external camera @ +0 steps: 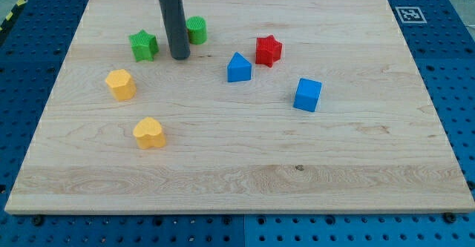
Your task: Push the red circle into the green circle
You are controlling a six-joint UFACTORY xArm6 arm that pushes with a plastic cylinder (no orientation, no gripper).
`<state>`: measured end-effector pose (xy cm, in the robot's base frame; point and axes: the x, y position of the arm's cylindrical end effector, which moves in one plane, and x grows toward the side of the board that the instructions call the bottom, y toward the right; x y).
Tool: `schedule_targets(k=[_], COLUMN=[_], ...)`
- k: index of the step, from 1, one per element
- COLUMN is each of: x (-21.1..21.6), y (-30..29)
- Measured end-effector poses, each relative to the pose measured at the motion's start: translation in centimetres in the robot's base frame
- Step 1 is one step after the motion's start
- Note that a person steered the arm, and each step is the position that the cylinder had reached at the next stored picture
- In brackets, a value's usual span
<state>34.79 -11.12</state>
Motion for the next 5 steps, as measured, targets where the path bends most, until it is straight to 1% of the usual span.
schedule_targets(k=[2, 3, 4, 5], x=[-3.6, -4.0, -3.9, -2.5], y=[-5.8, -4.9, -1.1, 3.8])
